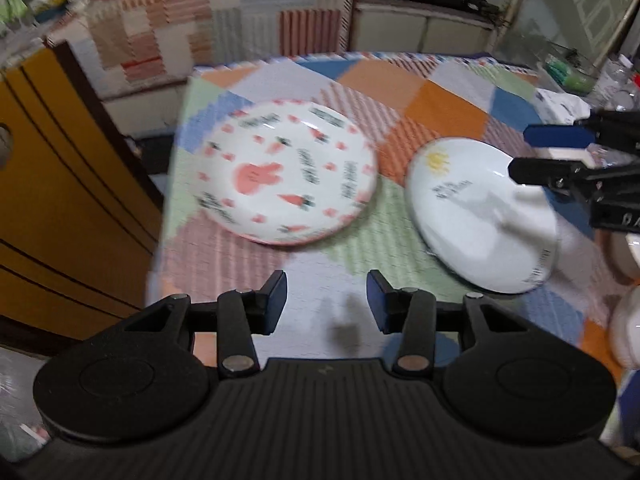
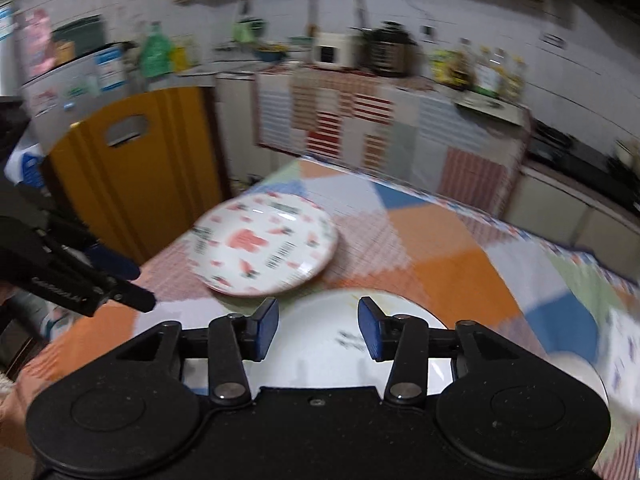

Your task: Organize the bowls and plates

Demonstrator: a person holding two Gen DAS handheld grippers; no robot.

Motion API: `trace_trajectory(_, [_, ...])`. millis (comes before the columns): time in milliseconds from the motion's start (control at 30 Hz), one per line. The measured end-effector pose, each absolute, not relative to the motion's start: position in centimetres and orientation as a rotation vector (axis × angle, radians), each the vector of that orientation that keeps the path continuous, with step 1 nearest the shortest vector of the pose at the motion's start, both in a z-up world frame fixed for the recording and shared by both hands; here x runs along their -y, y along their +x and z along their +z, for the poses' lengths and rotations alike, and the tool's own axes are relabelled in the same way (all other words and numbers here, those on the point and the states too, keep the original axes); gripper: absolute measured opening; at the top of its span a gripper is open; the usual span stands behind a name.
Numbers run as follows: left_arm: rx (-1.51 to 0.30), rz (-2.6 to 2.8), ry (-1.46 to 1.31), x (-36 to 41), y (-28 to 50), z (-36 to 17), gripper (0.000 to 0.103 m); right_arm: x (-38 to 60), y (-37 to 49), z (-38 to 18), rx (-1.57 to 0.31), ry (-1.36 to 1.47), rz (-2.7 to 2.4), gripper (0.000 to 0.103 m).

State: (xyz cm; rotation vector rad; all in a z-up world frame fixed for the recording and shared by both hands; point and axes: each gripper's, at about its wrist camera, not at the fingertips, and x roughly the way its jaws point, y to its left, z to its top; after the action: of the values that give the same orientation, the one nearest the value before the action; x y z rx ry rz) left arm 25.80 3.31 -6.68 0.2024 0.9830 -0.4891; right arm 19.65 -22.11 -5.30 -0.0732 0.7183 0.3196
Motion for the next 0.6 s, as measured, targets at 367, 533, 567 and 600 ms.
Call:
trace_trajectory(367, [-0.919,-0.425,0.185,-6.6,30.3,-9.4,0.070,19.5,26.8,-5.9,-0.735,-0.147,0.452,0.058])
trace_trajectory(533, [-0.937,-0.410,0.099,-8.0,33.8,-11.9,0.073,20.9,32.8,-8.6,-0.909,0.001,0.435,0.058])
trace_trajectory(567, [-0.949,-0.414,0.074,-8.2,34.5,-12.5,0.073,21.2,33.8,-9.2,-0.944,0.041,0.431,0.058])
trace_trajectory(600, [-0.966,-0.415,0.045,-8.5,35.4,-13.2,0.073,21.5,34.8,-9.9,-0.979,0.084,0.432,0.058])
